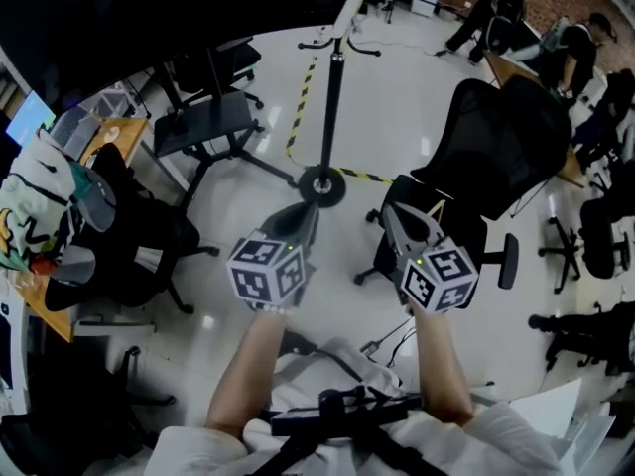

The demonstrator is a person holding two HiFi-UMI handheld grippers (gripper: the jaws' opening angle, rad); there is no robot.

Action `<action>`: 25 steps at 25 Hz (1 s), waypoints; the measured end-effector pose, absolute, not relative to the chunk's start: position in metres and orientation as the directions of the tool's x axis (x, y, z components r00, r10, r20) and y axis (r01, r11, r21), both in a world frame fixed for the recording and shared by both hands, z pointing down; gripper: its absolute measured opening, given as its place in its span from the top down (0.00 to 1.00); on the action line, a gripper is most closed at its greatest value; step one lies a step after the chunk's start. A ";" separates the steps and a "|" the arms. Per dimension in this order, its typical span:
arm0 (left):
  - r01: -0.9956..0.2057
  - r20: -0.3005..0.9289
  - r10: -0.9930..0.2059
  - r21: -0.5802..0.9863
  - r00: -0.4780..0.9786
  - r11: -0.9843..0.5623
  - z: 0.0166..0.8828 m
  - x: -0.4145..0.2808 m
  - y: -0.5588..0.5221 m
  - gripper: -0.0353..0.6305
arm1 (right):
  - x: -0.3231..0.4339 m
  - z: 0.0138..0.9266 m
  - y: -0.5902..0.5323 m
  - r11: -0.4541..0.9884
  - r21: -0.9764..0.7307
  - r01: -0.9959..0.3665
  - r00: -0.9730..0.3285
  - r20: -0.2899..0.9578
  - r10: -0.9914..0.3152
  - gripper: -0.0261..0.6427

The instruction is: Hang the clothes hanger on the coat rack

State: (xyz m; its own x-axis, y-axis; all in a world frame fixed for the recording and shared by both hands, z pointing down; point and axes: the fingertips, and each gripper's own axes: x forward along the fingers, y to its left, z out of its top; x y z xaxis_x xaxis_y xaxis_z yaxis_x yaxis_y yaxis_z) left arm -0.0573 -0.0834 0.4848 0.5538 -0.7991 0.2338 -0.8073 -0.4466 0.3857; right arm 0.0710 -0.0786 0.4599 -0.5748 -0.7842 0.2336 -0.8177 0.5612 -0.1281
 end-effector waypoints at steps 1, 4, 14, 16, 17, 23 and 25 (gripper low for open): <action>-0.813 0.243 -0.802 0.384 0.545 -0.437 0.487 -0.053 -0.077 0.97 | 0.072 0.466 -0.071 0.571 -0.130 -0.811 -0.584 0.242 -0.775 0.96; -0.825 0.276 -0.800 0.376 0.533 -0.421 0.495 -0.034 -0.055 0.96 | 0.081 0.482 -0.049 0.587 -0.165 -0.793 -0.609 0.254 -0.751 0.96; -0.803 0.310 -0.756 0.386 0.577 -0.455 0.518 0.012 -0.019 0.96 | 0.088 0.512 -0.007 0.581 -0.218 -0.784 -0.620 0.277 -0.734 0.96; -0.792 0.300 -0.747 0.383 0.594 -0.476 0.514 0.017 -0.023 0.96 | 0.089 0.510 -0.006 0.572 -0.219 -0.791 -0.612 0.272 -0.743 0.96; -0.788 0.291 -0.746 0.381 0.599 -0.484 0.510 0.018 -0.026 0.97 | 0.089 0.507 -0.007 0.569 -0.217 -0.794 -0.608 0.268 -0.747 0.96; -0.766 0.261 -0.736 0.387 0.625 -0.513 0.500 0.017 -0.025 0.97 | 0.075 0.502 -0.003 0.559 -0.214 -0.801 -0.599 0.266 -0.756 0.95; -0.759 0.256 -0.731 0.392 0.633 -0.520 0.500 0.012 -0.025 0.97 | 0.064 0.504 -0.002 0.562 -0.209 -0.800 -0.600 0.271 -0.753 0.95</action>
State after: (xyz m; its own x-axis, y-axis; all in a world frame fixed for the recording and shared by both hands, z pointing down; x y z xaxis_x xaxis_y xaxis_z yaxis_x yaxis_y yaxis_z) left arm 0.0121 -0.0251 0.4999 0.6327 -0.7307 0.2564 -0.7591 -0.5198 0.3919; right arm 0.0640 -0.0023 0.5036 -0.5997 -0.7530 0.2707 -0.8002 0.5620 -0.2094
